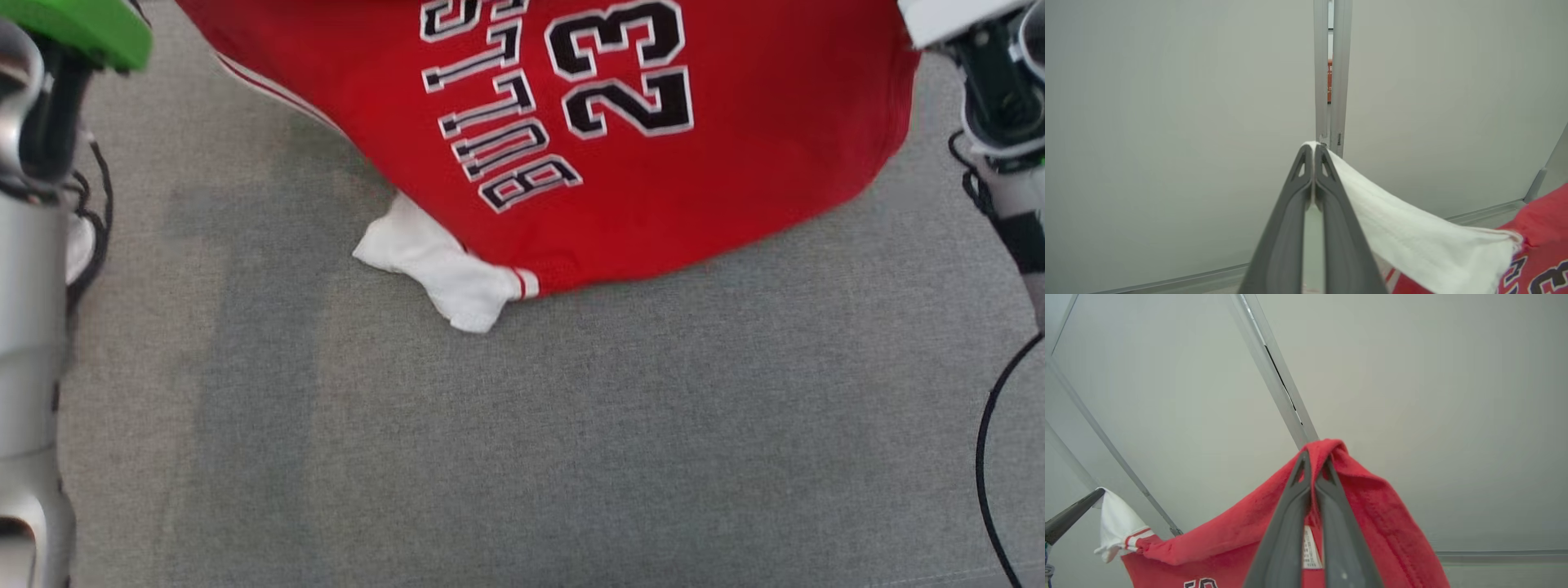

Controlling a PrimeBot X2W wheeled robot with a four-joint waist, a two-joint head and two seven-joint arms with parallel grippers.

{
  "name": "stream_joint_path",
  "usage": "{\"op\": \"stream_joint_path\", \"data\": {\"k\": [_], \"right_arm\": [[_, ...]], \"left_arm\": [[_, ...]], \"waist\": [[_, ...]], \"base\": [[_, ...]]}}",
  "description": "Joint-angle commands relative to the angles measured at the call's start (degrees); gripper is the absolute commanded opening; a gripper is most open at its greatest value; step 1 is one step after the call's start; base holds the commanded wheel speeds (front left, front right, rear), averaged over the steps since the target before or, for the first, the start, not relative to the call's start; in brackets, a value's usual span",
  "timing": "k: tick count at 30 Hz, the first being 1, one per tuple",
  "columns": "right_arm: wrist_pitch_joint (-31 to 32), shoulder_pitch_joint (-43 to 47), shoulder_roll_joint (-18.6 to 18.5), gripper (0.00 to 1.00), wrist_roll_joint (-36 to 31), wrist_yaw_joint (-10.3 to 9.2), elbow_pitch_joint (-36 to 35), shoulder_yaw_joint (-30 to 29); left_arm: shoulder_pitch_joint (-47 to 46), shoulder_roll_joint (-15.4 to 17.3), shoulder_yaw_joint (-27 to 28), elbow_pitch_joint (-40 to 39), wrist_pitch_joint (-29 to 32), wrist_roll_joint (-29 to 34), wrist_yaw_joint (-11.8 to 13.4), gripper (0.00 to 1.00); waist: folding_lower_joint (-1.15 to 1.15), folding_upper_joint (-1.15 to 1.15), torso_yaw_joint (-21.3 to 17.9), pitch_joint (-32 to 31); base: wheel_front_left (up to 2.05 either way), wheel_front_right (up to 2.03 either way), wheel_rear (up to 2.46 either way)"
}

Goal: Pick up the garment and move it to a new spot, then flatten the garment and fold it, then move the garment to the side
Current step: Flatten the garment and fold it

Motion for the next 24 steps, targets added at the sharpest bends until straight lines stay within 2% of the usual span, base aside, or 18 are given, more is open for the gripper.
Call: {"op": "stream_joint_path", "data": {"k": [1, 9, 15, 20, 24], "right_arm": [[-0.6, -4.1, -0.1, 0.00, 1.0, 0.03, 1.5, 0.7], [-3.1, -23.4, -0.8, 0.00, 4.9, 0.03, 8.9, 2.9], [-5.2, -32.4, -0.9, 0.00, 6.6, 0.03, 13.8, 5.2], [-5.7, -34.2, -1.3, 0.00, 8.8, 0.03, 16.4, 8.5], [-5.2, -30.9, -3.1, 0.00, 9.1, 0.03, 17.6, 13.2]], "left_arm": [[-5.1, 1.0, -0.3, 2.1, -0.8, 0.5, -0.2, 0.00], [-28.4, 2.6, -3.6, 13.1, -4.9, 0.2, -0.2, 0.00], [-39.5, 2.8, -7.8, 20.2, -7.8, -0.9, -0.2, 0.00], [-42.9, 2.3, -11.1, 24.3, -9.6, -3.2, -0.2, 0.00], [-40.0, 1.6, -13.6, 27.2, -9.4, -5.9, -0.2, 0.00]], "waist": [[0.00, 0.00, 0.1, 4.3], [0.00, 0.00, 0.5, 9.6], [0.00, 0.00, 0.4, 10.5], [0.00, 0.00, 0.7, 9.7], [0.00, 0.00, 1.2, 7.7]], "base": [[0.00, 0.00, 0.00], [0.00, 0.00, 0.00], [0.00, 0.00, 0.00], [0.00, 0.00, 0.00], [0.00, 0.00, 0.00]]}}
